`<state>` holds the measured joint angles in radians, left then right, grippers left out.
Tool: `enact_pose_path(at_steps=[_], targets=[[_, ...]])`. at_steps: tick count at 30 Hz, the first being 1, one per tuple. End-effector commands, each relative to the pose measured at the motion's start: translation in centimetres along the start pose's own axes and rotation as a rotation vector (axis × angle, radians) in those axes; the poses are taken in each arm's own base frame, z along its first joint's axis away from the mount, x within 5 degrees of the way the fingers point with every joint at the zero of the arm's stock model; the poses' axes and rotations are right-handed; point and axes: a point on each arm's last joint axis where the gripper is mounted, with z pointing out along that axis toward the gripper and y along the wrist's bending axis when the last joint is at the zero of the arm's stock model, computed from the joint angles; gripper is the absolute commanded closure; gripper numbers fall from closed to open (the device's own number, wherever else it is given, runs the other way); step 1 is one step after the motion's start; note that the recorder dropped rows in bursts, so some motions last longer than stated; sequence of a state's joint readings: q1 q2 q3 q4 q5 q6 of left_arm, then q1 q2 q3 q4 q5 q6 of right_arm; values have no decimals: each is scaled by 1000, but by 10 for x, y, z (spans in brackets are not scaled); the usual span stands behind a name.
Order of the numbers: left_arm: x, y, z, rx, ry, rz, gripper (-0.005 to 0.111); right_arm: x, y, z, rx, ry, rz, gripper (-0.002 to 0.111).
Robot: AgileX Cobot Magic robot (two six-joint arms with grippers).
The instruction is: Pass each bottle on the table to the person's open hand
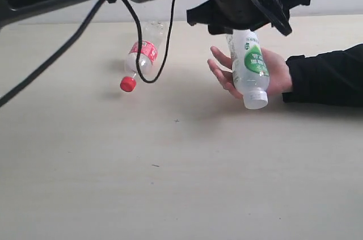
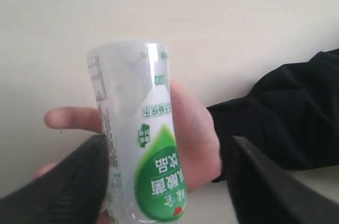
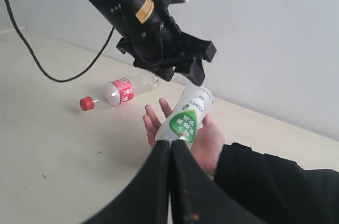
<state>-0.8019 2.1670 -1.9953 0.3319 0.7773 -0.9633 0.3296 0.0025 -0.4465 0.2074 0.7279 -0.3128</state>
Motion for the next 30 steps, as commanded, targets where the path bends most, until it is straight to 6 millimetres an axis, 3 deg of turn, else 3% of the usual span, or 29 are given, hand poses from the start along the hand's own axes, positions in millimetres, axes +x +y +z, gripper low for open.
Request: enact_pose_path(at_steps=[1, 2, 5, 9, 15, 19, 23, 30], targets=[[-16, 2, -36, -17, -27, 73, 90, 1, 0, 1, 5, -4, 5, 108], [-19, 4, -43, -31, -25, 95, 108, 1, 0, 1, 5, -4, 5, 108], [-22, 5, -62, -55, -20, 234, 107, 1, 0, 1, 5, -4, 5, 108], [-11, -8, -81, -49, -9, 390, 107, 1, 0, 1, 5, -4, 5, 108], [23, -27, -108, 68, -91, 528, 107, 1, 0, 1, 5, -4, 5, 108], [53, -29, -128, 190, -157, 584, 107, 1, 0, 1, 5, -4, 5, 108], [73, -5, -147, 237, -245, 553, 107, 1, 0, 1, 5, -4, 5, 108], [92, 66, -202, 235, -363, 523, 107, 1, 0, 1, 5, -4, 5, 108]])
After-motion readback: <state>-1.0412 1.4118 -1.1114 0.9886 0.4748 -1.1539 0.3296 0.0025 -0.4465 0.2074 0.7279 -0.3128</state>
